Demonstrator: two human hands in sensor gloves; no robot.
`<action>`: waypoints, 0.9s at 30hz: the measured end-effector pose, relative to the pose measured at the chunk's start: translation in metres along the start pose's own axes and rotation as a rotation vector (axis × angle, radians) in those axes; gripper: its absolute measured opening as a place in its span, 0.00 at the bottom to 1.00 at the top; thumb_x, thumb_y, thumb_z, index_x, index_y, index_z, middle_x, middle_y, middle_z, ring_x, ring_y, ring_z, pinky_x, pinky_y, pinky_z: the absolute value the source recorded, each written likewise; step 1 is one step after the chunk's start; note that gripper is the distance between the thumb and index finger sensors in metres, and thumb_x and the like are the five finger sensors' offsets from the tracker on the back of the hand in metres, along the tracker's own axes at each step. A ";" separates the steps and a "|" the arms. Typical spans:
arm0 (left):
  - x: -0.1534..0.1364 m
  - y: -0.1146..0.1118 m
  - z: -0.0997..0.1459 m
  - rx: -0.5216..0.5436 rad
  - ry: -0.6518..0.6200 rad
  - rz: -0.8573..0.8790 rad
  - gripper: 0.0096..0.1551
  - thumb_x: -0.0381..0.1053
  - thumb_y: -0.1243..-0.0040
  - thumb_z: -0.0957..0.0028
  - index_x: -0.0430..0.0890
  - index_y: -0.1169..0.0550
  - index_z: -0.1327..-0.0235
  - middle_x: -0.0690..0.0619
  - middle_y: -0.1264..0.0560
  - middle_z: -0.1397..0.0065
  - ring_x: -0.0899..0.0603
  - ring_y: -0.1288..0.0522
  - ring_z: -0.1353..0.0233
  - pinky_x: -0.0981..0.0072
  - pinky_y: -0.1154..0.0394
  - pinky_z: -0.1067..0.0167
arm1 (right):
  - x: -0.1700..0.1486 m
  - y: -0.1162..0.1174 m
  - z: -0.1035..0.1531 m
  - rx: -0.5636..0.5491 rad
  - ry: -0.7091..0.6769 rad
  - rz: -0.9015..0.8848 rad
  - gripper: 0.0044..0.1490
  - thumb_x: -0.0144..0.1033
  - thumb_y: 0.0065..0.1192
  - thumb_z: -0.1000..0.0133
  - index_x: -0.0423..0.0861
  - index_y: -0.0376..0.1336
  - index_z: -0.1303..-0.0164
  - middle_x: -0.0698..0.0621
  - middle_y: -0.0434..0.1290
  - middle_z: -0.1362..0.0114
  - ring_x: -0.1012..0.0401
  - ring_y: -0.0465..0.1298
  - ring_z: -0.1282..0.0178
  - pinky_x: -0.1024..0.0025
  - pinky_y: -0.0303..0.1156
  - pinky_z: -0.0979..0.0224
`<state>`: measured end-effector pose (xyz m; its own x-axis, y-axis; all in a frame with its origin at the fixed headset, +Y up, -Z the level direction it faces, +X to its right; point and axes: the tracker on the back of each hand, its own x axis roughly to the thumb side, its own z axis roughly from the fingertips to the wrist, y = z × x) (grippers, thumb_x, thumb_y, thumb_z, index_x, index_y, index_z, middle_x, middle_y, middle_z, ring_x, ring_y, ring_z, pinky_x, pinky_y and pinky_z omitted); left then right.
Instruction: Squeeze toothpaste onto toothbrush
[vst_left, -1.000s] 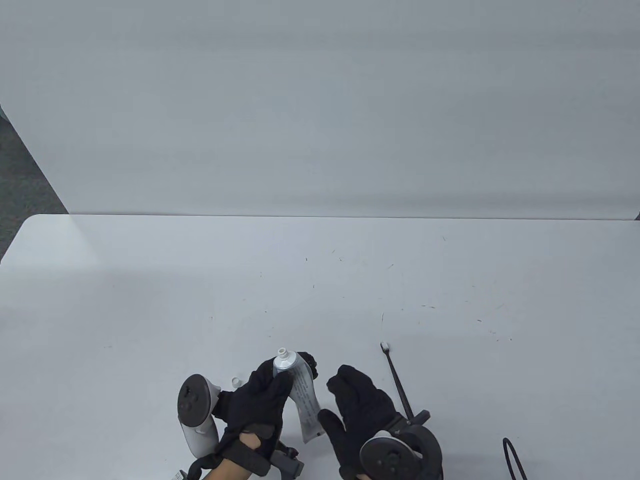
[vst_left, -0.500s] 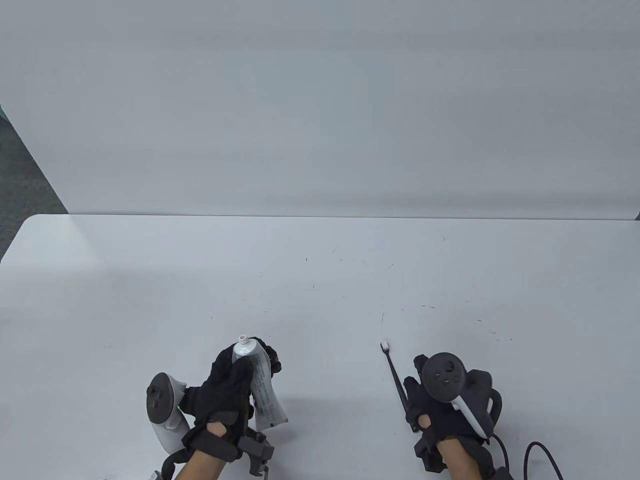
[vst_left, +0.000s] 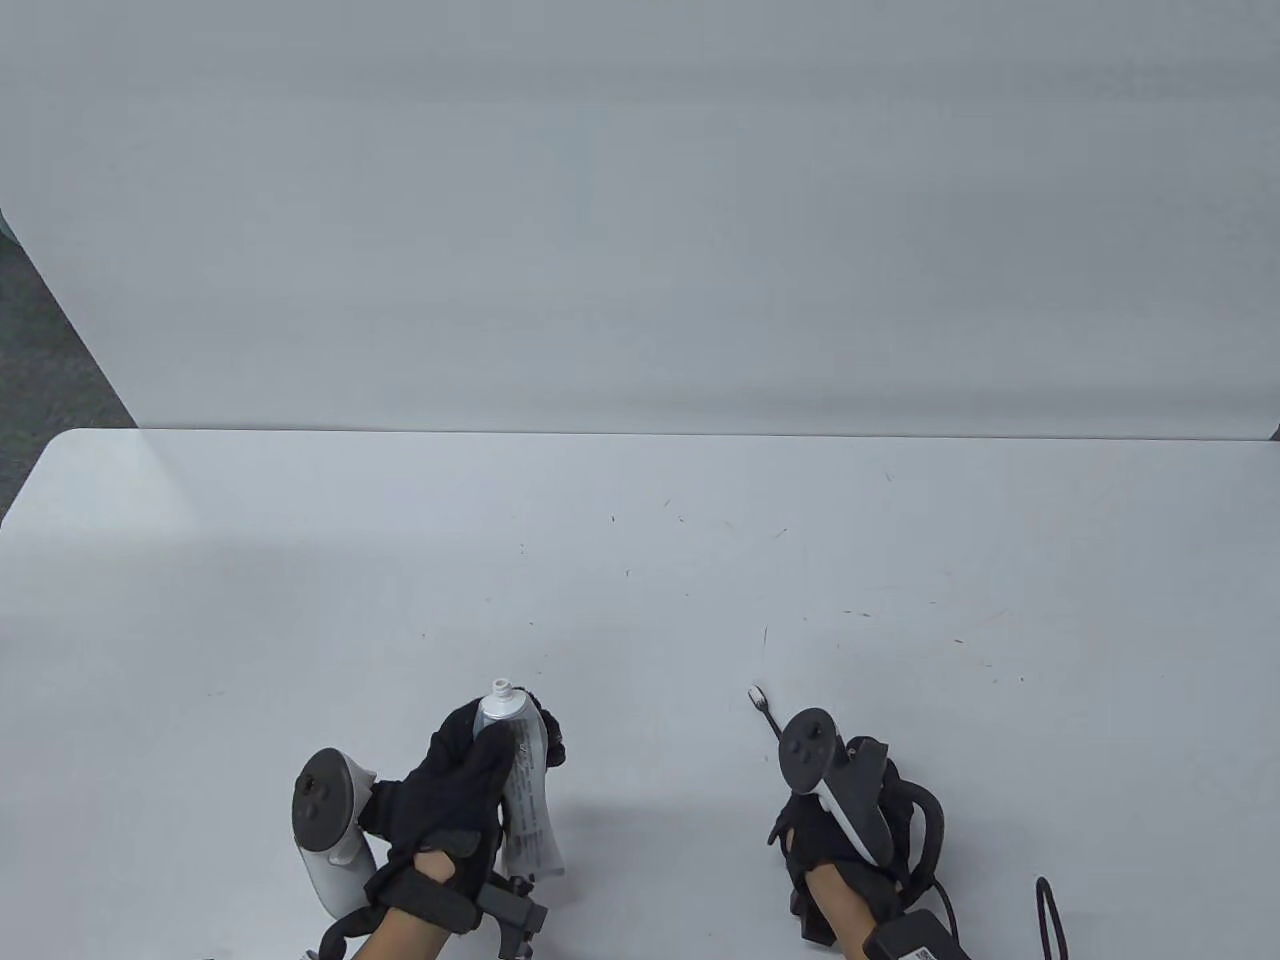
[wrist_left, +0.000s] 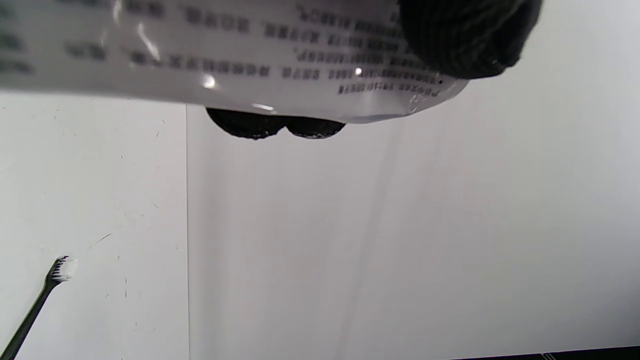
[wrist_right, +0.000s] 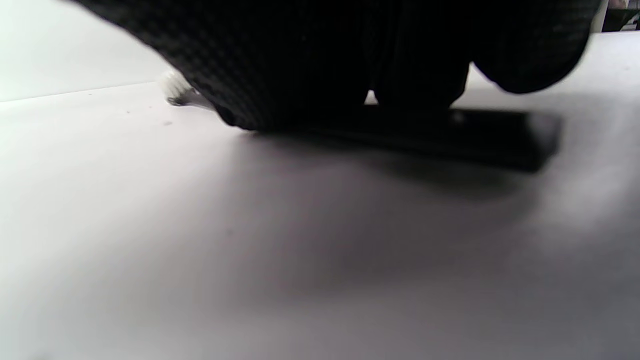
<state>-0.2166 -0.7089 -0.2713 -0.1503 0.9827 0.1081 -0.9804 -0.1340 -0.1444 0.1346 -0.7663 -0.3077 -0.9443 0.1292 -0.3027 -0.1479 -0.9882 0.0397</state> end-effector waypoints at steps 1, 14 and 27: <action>0.000 0.000 0.000 0.000 0.001 -0.004 0.38 0.60 0.38 0.54 0.46 0.27 0.31 0.46 0.25 0.30 0.34 0.26 0.31 0.35 0.31 0.36 | 0.001 0.001 0.000 0.001 0.001 0.003 0.25 0.32 0.72 0.57 0.31 0.71 0.57 0.36 0.67 0.32 0.44 0.76 0.45 0.42 0.75 0.49; 0.003 -0.005 -0.002 -0.081 0.041 -0.189 0.42 0.65 0.33 0.63 0.49 0.25 0.35 0.43 0.21 0.39 0.36 0.22 0.38 0.36 0.28 0.40 | -0.009 -0.042 0.004 -0.106 -0.220 -0.385 0.25 0.35 0.71 0.60 0.33 0.70 0.60 0.37 0.71 0.37 0.50 0.85 0.54 0.49 0.86 0.55; 0.009 -0.022 -0.004 -0.200 0.033 -0.455 0.41 0.61 0.30 0.72 0.45 0.19 0.43 0.44 0.18 0.44 0.39 0.20 0.41 0.39 0.25 0.43 | 0.015 -0.109 0.096 -0.514 -0.879 -0.609 0.25 0.25 0.70 0.58 0.29 0.70 0.54 0.36 0.69 0.35 0.51 0.83 0.60 0.51 0.82 0.61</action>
<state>-0.1963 -0.6962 -0.2713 0.2947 0.9397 0.1737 -0.9014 0.3337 -0.2760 0.1080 -0.6484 -0.2252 -0.6669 0.4030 0.6267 -0.6966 -0.6359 -0.3323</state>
